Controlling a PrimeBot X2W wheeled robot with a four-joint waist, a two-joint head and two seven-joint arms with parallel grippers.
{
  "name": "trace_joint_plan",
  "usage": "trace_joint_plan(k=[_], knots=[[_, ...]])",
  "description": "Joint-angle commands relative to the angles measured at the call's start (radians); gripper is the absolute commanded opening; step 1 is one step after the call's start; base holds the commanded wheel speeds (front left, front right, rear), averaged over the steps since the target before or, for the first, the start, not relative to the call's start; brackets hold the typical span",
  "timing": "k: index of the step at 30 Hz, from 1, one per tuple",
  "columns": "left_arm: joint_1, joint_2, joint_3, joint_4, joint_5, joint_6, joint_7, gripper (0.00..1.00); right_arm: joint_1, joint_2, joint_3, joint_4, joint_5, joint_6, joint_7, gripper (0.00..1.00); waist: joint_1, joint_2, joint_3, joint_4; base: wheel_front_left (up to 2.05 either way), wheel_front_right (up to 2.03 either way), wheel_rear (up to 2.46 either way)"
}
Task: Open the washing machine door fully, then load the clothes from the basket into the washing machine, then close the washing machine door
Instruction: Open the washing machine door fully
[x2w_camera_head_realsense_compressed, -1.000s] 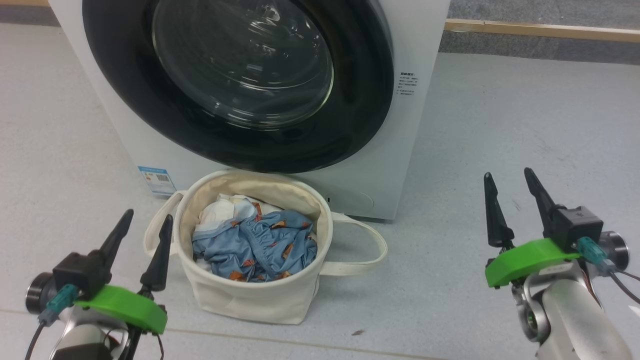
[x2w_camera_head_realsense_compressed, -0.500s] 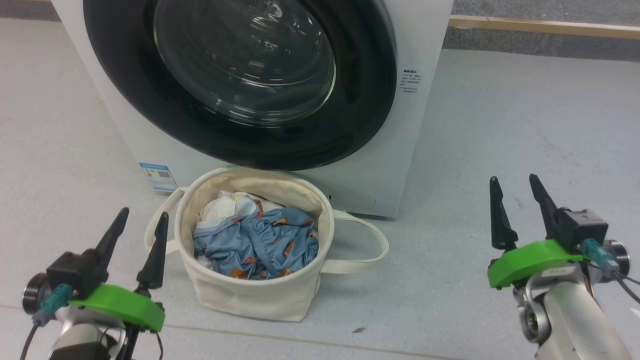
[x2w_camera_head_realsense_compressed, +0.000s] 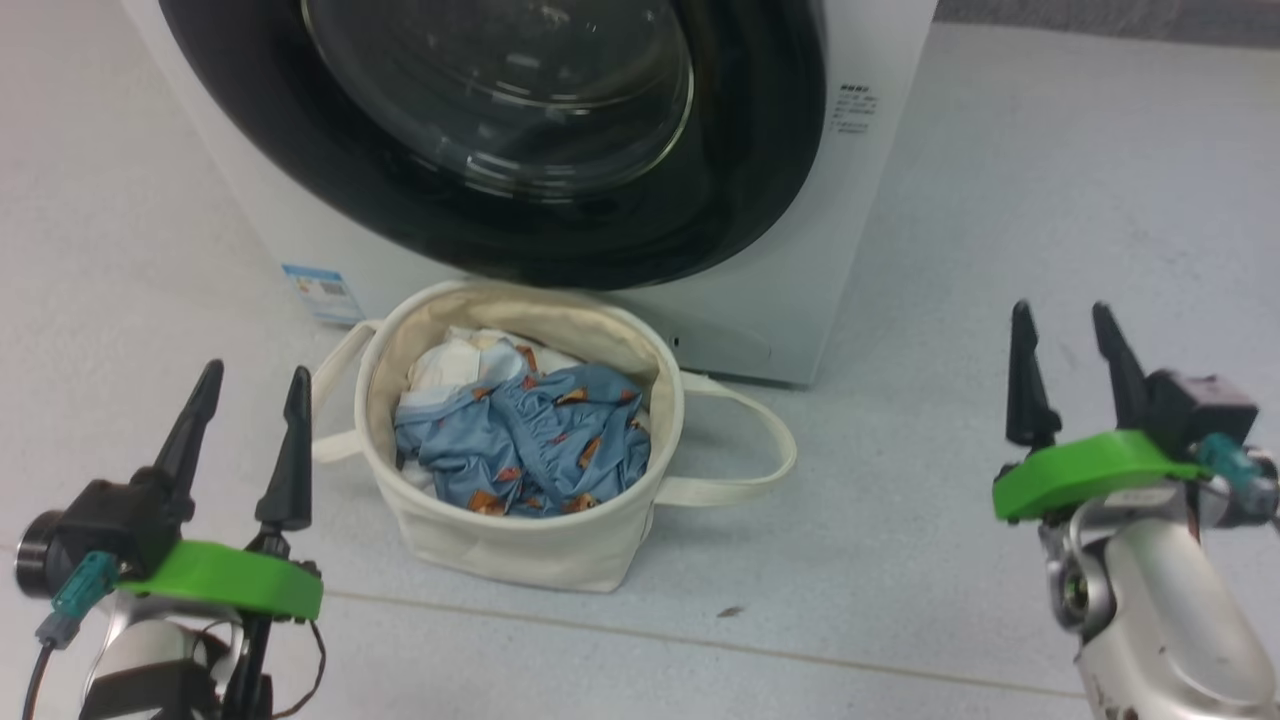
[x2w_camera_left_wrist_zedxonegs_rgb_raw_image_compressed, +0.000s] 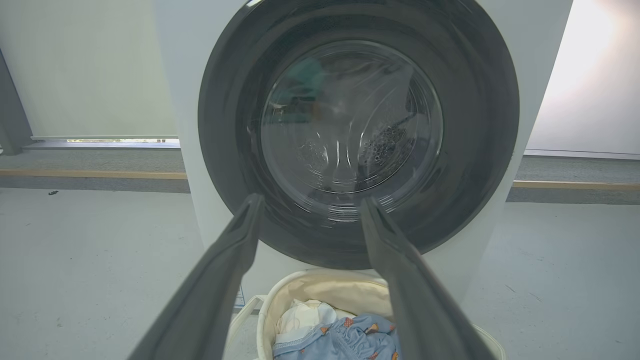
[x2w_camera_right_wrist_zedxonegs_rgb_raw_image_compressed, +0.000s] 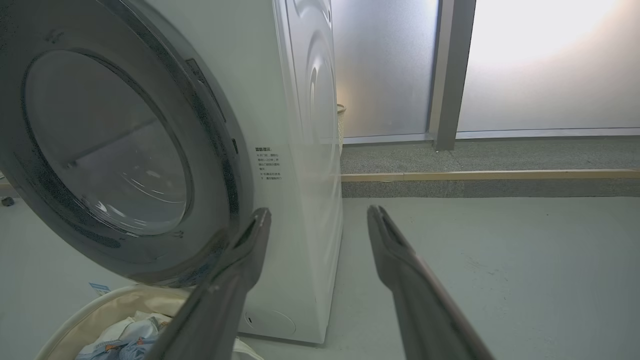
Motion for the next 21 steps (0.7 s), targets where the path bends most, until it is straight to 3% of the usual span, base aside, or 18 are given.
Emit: trace_joint_plan(k=[1, 8, 14, 21], knots=[[-0.044, 0.015, 0.041, -0.05, 0.01, 0.005, -0.012, 1.0, -0.053, 0.003, 0.01, -0.028, 0.014, 0.0, -0.012, 1.0, -0.0001, 0.0, 0.023, 0.012, 0.0, 0.0, 0.0], [-0.065, 0.002, 0.049, -0.1, -0.003, -0.006, -0.012, 1.0, -0.117, 0.0, -0.025, -0.026, 0.056, 0.0, -0.012, 1.0, -0.0001, 0.0, 0.082, 0.04, 0.0, 0.0, 0.0], [-0.093, -0.002, 0.063, -0.042, -0.071, -0.008, -0.012, 1.0, -0.185, 0.0, -0.023, -0.032, 0.124, 0.0, -0.012, 1.0, -0.0001, 0.0, 0.136, 0.058, 0.0, 0.0, 0.0], [-0.145, 0.011, 0.05, 0.036, -0.082, -0.008, -0.012, 1.0, -0.302, -0.019, -0.024, -0.005, 0.369, 0.0, -0.012, 1.0, -0.0001, 0.0, 0.215, 0.089, 0.0, 0.0, 0.0]])
